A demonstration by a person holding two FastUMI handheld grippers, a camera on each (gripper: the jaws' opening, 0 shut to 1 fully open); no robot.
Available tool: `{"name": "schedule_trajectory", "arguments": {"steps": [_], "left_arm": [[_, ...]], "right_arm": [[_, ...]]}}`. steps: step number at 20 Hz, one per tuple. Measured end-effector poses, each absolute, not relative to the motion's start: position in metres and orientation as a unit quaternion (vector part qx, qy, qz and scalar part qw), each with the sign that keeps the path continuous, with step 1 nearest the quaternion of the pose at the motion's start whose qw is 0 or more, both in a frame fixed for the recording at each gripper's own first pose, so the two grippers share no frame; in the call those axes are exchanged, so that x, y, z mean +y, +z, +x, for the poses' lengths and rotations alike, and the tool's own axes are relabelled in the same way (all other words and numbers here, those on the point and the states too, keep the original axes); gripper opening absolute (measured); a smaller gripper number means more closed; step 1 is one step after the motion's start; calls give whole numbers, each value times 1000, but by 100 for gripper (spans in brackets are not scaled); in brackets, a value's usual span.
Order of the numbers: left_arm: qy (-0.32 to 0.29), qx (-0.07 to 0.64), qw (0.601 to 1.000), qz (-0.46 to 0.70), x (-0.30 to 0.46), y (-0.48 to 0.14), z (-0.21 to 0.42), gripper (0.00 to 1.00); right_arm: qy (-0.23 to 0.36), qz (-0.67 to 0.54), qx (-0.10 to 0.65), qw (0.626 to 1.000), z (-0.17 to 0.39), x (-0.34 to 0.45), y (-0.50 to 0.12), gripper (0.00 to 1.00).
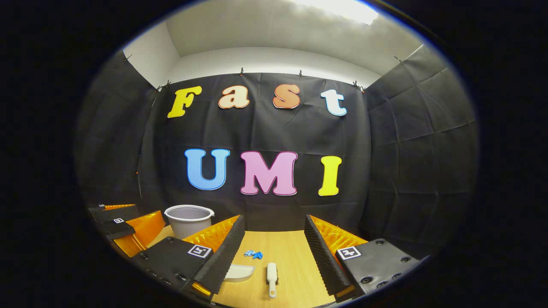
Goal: Pick up the small broom and dustpan from the desktop, sweep the trash into the dustpan with the broom, and then empty the trash into the garbage bin.
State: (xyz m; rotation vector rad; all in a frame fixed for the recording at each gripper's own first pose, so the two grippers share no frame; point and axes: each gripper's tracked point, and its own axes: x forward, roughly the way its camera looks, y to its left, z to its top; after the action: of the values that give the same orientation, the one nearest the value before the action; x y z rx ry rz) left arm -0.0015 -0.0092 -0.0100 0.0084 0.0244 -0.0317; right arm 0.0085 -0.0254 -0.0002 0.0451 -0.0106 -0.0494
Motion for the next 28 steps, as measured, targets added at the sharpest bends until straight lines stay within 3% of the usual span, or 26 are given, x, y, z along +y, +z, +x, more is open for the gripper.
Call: {"name": "schedule_trajectory", "arguments": {"steps": [13,22,28], "left_arm": [[3,51,999,-7,-10,-31,27,77],[31,155,987,-28,-5,-100,72,77],[32,258,966,0,-7,-178,90,78]], "right_arm": [[-7,14,4,1000,36,-25,-10,90],[-8,14,24,1000,68,-37,-30,90],[-8,2,48,999,92,-47,-49,91]]}}
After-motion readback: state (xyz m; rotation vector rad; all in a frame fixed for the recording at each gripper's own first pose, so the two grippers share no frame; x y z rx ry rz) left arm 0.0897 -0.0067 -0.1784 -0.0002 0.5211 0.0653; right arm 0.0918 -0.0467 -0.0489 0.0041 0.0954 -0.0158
